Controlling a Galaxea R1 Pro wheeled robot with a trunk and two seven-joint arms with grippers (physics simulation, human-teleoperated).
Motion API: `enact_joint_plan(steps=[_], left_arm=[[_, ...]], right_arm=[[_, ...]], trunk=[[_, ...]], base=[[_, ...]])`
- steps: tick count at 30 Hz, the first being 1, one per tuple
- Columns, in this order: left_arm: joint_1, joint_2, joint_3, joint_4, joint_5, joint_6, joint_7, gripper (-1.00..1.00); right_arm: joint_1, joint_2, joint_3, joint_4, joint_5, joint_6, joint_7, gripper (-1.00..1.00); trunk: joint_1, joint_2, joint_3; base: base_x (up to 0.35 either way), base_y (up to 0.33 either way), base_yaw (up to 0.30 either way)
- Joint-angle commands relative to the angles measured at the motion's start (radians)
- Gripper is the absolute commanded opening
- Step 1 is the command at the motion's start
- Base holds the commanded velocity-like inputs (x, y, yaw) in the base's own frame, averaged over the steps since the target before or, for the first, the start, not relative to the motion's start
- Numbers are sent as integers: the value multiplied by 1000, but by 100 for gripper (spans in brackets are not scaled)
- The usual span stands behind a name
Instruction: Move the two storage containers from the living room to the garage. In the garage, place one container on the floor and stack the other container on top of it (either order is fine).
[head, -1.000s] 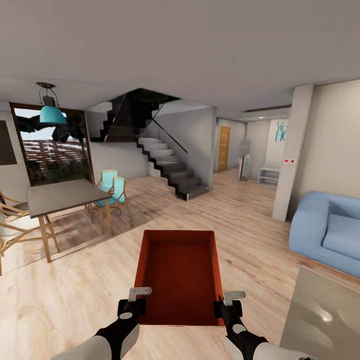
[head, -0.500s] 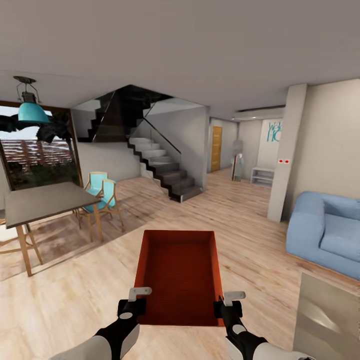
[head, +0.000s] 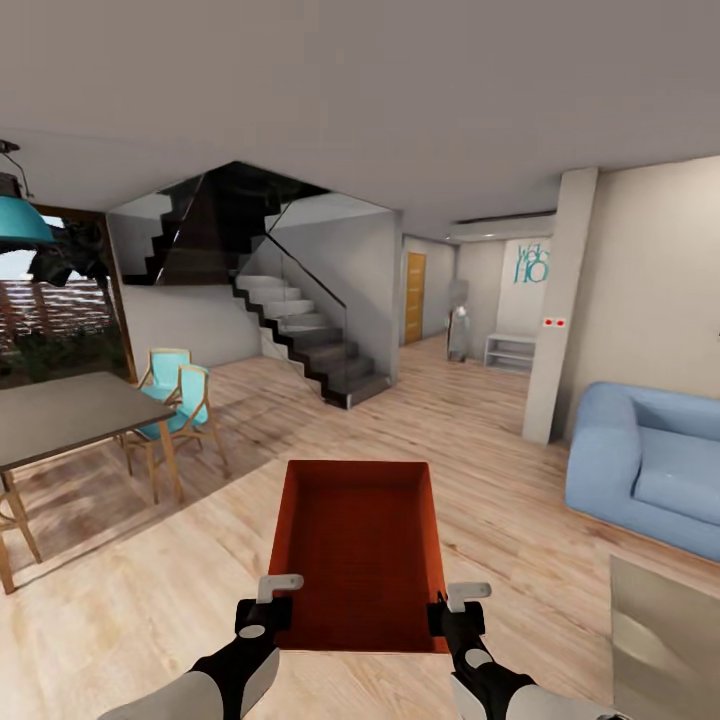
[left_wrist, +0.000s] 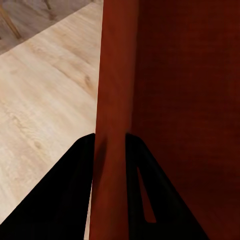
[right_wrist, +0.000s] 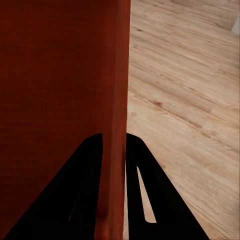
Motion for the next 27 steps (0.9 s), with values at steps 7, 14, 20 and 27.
enact_joint_plan(steps=[7,14,20,27], left_arm=[[-2,0,54,-4,-8,-6,20,-100],[-2,0,54,-4,-8,-6,20,-100],[-2,0,54,-4,-8,-6,20,-100],[-2,0,54,-4,-8,-6,20,-100]], right_arm=[[0,1,0,3,-18,-4,-2,-100],[0,1,0,3,-18,-4,-2,-100],[0,1,0,3,-18,-4,-2,-100],[0,1,0,3,-18,-4,-2,-100]], trunk=[[1,-1,-2],[1,-1,-2],[1,-1,-2],[1,-1,-2]], base=[[321,180,-67],[320,180,-229],[320,180,-235],[320,180,-235]])
